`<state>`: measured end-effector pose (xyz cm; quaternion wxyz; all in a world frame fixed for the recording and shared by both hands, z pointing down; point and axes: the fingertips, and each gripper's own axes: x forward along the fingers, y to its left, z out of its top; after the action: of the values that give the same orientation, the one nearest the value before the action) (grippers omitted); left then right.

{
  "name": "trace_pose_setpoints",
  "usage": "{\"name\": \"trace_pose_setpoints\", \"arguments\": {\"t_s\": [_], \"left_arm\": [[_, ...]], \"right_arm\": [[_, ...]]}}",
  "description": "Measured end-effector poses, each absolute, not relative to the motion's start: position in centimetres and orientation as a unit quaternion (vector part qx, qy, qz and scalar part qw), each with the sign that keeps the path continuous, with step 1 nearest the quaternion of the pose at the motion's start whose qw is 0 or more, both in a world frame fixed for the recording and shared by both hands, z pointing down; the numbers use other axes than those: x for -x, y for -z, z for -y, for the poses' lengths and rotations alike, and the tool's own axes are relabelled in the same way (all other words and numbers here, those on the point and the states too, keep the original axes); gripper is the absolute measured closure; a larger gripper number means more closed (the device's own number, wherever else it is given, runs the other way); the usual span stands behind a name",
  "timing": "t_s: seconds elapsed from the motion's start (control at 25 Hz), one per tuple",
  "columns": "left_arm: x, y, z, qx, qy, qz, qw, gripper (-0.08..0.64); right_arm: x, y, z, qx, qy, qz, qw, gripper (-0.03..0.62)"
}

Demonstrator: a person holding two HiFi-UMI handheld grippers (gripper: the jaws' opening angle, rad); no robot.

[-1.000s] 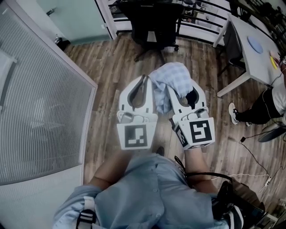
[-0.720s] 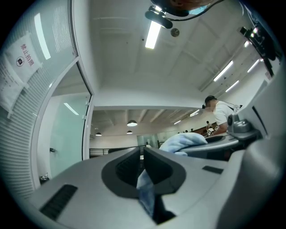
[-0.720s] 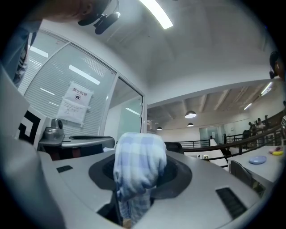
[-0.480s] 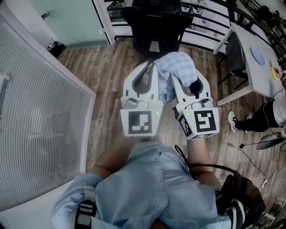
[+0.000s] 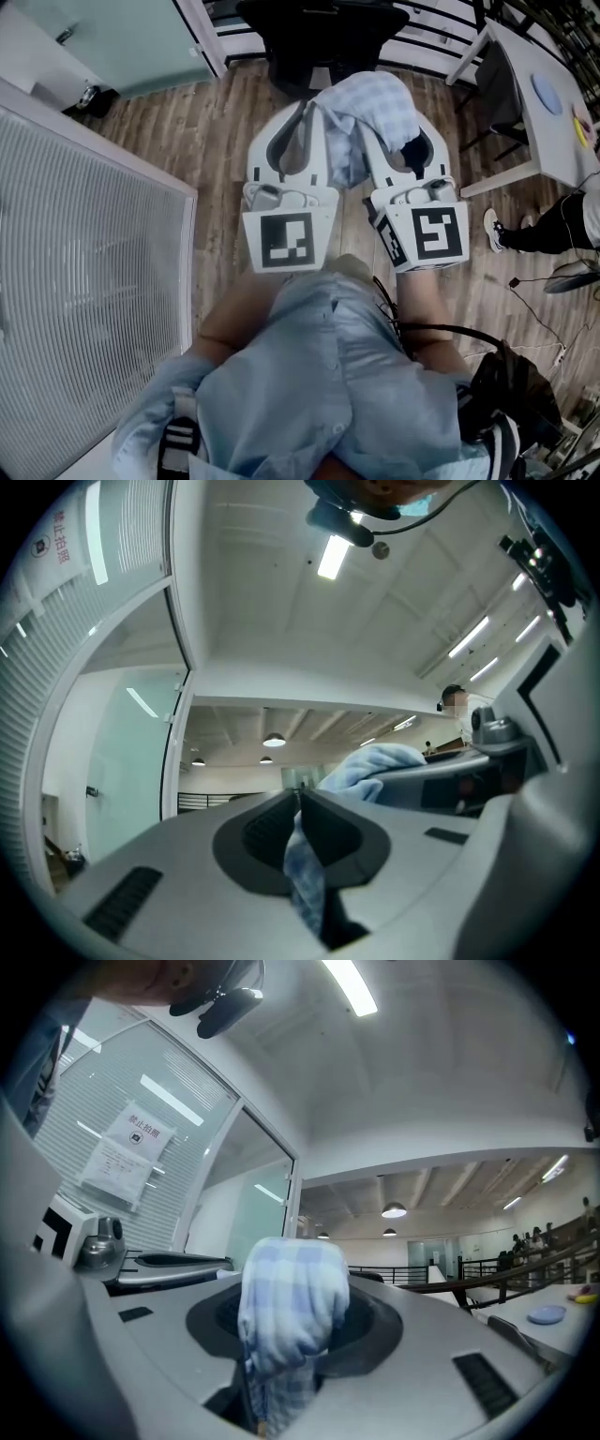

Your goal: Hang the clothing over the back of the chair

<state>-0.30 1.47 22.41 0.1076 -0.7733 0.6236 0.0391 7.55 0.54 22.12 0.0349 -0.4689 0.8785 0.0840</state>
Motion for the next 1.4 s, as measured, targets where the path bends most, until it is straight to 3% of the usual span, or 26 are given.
{"name": "trace_pose_setpoints", "arguments": {"t_s": [0.76,1.4], "left_arm": [[3.5,-24.7,17.6,0.754,-0.013,-0.652,0.081,0.534],[8.5,-18.7,27.6,0.692,-0.019,-0.706,0.148,0.534]], "right_arm": [[-4.4,-22.9,17.1,0.441,-0.079,-0.893,0.04,0.42],[0.4,-16.3,28.6,0.366,-0.122,-0.917,0.105,0.42]]}}
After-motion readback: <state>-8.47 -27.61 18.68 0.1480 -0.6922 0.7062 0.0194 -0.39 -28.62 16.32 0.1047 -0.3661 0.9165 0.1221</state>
